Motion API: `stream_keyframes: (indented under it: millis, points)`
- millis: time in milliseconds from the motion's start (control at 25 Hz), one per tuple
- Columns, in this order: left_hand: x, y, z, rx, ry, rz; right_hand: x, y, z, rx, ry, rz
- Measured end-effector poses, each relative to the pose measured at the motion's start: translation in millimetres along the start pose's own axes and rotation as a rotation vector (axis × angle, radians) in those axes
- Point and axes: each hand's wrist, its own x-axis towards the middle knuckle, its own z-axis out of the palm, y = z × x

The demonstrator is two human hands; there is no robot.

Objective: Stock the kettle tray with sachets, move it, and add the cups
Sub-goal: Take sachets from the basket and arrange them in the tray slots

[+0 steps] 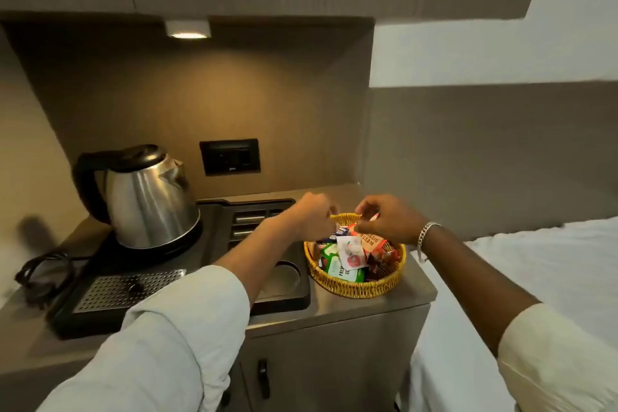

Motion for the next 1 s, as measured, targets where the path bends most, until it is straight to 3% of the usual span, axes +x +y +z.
stream_keyframes:
  millis: [160, 280, 520, 680, 880, 1000]
  points:
    - [30, -6, 36, -0.033, -0.178, -0.071, 18, 32, 35, -0.237, -0.144, -0.028]
    - [38, -15, 53, -0.114, -0.182, -0.082, 31, 48, 48, -0.212, -0.156, -0.093]
    - [37, -25, 56, -0.260, -0.074, -0.005, 34, 41, 42, -0.112, -0.090, -0.098]
    - [37, -46, 31, -0.318, 0.113, 0.024, 49, 8, 25, 0.083, -0.047, -0.075]
    - [28, -99, -4, -0.362, 0.342, -0.034, 86, -54, 39, 0.235, 0.045, -0.124]
    - [19, -147, -14, -0.370, 0.388, -0.154, 116, -84, 73, 0.237, 0.013, -0.093]
